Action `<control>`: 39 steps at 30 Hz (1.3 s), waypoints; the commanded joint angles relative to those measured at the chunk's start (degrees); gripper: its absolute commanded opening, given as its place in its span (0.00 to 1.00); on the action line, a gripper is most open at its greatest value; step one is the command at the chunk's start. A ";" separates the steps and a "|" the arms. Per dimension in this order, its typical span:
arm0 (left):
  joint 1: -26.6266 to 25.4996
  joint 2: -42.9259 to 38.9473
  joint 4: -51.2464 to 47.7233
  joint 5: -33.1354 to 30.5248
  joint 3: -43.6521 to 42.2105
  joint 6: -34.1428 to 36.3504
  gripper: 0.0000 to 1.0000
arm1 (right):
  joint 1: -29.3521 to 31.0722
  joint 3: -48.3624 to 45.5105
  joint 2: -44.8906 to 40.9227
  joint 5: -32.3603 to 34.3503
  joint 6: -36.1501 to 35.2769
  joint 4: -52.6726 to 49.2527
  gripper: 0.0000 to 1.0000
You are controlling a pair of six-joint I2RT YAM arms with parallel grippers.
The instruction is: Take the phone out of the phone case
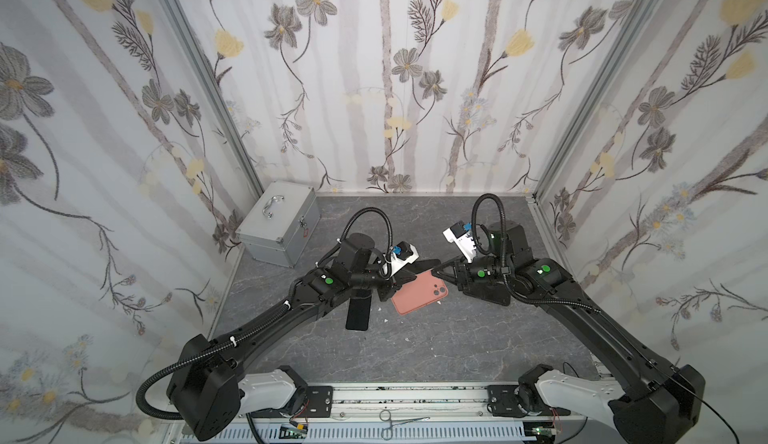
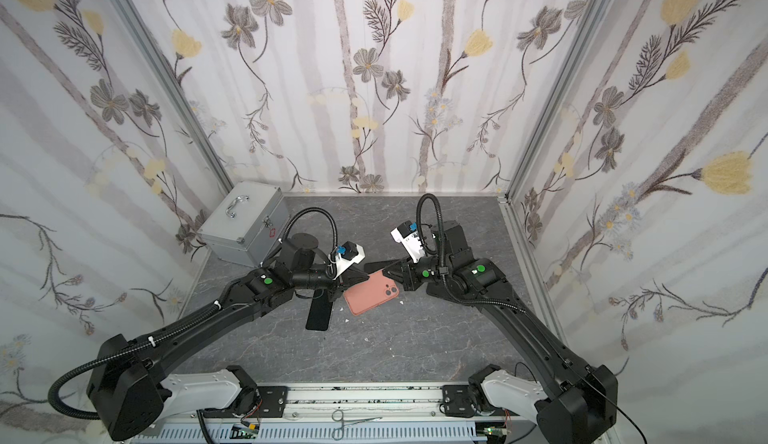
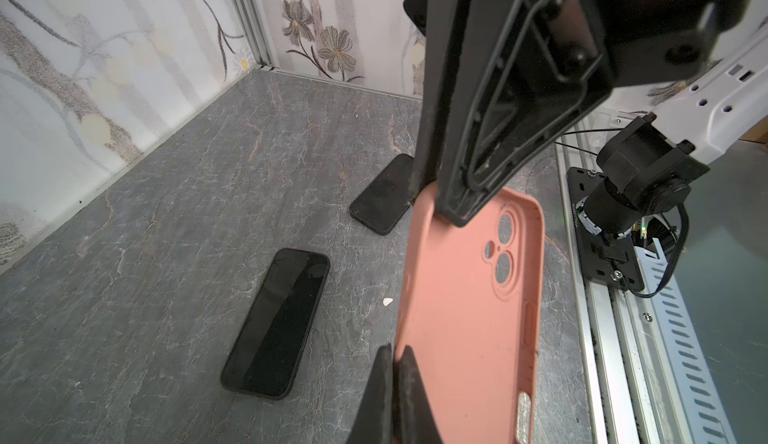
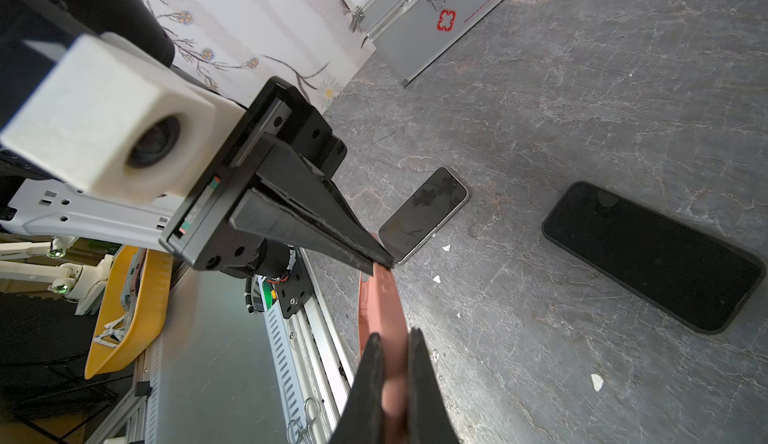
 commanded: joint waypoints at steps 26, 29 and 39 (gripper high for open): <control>10.18 18.25 5.26 -30.41 5.46 -28.70 0.00 | -0.06 -14.61 -11.54 39.61 11.20 24.25 1.00; 11.29 21.60 5.19 -30.61 6.93 -31.20 0.00 | -0.09 -19.67 -14.19 40.36 13.40 30.01 1.00; 17.00 27.47 5.04 -28.68 7.81 -35.02 0.00 | 0.00 -30.14 -19.51 31.93 13.42 45.45 1.00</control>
